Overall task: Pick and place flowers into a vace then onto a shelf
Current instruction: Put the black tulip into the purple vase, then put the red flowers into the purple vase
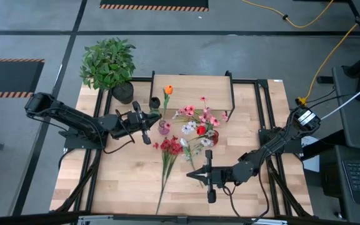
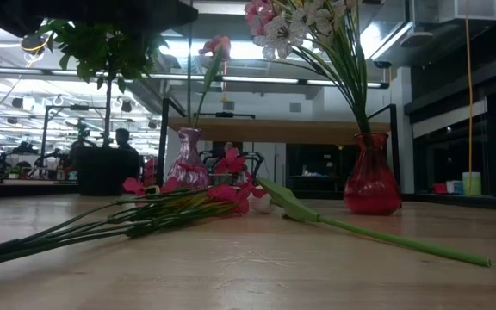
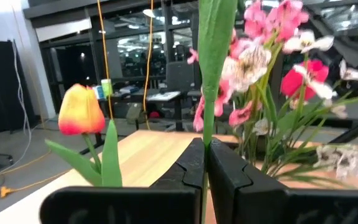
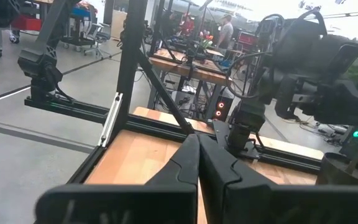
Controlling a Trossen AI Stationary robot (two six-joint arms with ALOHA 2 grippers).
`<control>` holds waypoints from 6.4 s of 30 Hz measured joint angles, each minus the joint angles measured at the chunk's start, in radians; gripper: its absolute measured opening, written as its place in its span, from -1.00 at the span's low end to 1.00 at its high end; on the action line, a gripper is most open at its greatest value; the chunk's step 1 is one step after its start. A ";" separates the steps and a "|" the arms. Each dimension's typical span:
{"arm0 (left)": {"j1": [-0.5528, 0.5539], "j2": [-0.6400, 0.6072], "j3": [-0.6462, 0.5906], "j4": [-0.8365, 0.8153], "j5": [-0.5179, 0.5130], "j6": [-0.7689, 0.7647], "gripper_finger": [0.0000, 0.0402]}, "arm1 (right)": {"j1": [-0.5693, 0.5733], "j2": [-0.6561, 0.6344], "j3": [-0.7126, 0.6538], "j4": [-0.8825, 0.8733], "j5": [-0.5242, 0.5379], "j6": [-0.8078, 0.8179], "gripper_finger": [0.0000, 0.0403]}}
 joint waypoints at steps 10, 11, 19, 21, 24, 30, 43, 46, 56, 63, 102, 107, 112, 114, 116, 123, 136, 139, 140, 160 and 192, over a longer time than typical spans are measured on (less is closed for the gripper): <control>0.000 0.004 0.000 -0.039 -0.002 -0.026 -0.98 | -0.007 0.000 0.000 0.000 0.000 -0.001 -0.98; 0.000 0.005 0.000 -0.039 -0.002 -0.027 -0.98 | -0.009 0.000 0.000 0.000 0.000 0.000 -0.98; 0.040 0.047 -0.020 -0.017 -0.006 -0.077 -0.98 | -0.016 0.000 0.000 0.000 0.000 0.000 -0.98; 0.060 0.056 -0.045 0.014 0.000 -0.108 -0.98 | -0.016 0.000 0.000 0.000 0.000 0.001 -0.98; 0.075 0.058 -0.079 0.060 0.000 -0.137 -0.98 | -0.016 0.000 0.000 0.000 0.000 0.002 -0.98; 0.079 0.058 -0.145 0.128 0.014 -0.161 -0.98 | -0.017 0.000 0.000 -0.001 0.000 0.001 -0.98; 0.078 0.079 -0.173 0.128 0.056 -0.176 -0.98 | -0.032 0.000 0.000 -0.001 -0.001 0.003 -0.98; 0.078 0.098 -0.173 0.127 0.056 -0.176 -0.97 | -0.032 0.000 0.000 -0.001 -0.001 0.003 -0.98; 0.078 0.126 -0.173 0.127 0.055 -0.172 -0.59 | -0.032 0.000 0.000 -0.001 -0.001 0.004 -0.98; 0.078 0.126 -0.173 0.088 0.051 -0.159 -0.29 | -0.032 0.000 0.000 -0.016 0.000 0.050 -0.98; -0.374 -0.034 0.121 -0.842 -0.290 -0.511 -0.26 | 0.008 -0.045 0.000 -0.098 -0.002 0.080 -0.99; -0.424 0.148 0.265 -1.000 -0.282 -0.677 -0.30 | 0.058 -0.099 0.000 -0.223 0.004 0.143 -0.98; -0.446 0.337 0.479 -1.253 -0.228 -0.862 -0.31 | 0.085 -0.100 0.000 -0.331 0.015 0.242 -0.99; -0.447 0.409 0.569 -1.368 -0.182 -0.941 -0.31 | 0.092 -0.100 0.000 -0.368 0.044 0.272 -0.99; -0.445 0.479 0.657 -1.472 -0.126 -1.005 -0.31 | 0.098 -0.100 0.000 -0.410 0.074 0.298 -0.99; -0.445 0.662 0.887 -1.685 -0.026 -1.108 -0.31 | 0.124 -0.079 0.000 -0.466 0.087 0.400 -0.98; -0.417 0.794 0.962 -1.689 0.086 -1.258 -0.31 | 0.197 -0.059 0.000 -0.456 0.132 0.449 -0.98; -0.411 0.811 0.962 -1.670 0.086 -1.280 -0.31 | 0.210 -0.042 0.000 -0.449 0.154 0.451 -0.98; -0.411 0.816 0.962 -1.665 0.086 -1.289 -0.31 | 0.213 -0.035 0.000 -0.442 0.164 0.452 -0.98; -0.403 0.942 0.962 -1.583 0.191 -1.338 -0.31 | 0.217 -0.018 0.000 -0.433 0.186 0.466 -0.98; -0.430 0.866 0.958 -1.908 0.159 -1.439 -0.98 | 0.217 -0.018 0.000 -0.446 0.185 0.467 -0.98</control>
